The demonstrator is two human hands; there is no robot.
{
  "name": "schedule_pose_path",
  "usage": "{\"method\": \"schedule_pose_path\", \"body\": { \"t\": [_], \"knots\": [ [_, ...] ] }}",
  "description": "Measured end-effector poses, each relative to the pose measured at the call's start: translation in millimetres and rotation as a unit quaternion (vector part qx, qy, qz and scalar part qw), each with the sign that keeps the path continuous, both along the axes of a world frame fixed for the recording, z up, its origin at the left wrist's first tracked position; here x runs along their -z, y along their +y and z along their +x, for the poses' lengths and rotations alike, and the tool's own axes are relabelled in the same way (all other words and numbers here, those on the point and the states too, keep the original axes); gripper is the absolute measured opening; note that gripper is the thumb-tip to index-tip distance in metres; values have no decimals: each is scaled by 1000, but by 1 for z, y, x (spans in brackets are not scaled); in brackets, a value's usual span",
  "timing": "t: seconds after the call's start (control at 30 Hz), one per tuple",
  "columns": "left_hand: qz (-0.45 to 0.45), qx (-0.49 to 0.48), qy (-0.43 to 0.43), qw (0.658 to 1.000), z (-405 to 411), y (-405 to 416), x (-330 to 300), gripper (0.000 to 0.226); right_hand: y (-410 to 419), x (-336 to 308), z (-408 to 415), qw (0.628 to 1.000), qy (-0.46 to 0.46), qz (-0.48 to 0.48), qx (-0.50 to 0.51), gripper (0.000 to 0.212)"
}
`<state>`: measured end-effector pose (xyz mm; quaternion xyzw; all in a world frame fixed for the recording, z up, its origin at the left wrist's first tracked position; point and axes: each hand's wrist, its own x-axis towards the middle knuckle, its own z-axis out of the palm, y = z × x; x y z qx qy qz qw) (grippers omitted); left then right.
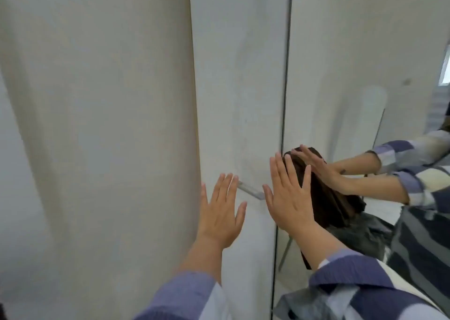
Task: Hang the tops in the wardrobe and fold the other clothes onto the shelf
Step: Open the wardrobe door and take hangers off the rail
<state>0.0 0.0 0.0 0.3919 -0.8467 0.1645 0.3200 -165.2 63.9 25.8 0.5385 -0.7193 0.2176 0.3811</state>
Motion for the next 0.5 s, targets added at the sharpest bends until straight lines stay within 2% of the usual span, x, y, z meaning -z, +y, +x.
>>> {"method": "schedule_pose_path", "body": {
  "t": [0.23, 0.4, 0.5],
  "knots": [
    [71, 102, 0, 992, -49, -47, 4, 77, -35, 7, -26, 995, 15, -6, 99, 66],
    [49, 160, -3, 986, -76, -88, 13, 53, -53, 16, -31, 983, 47, -9, 175, 67],
    [74, 177, -64, 979, -84, -108, 18, 52, -61, 18, -33, 974, 52, -6, 220, 68]
  ]
}}
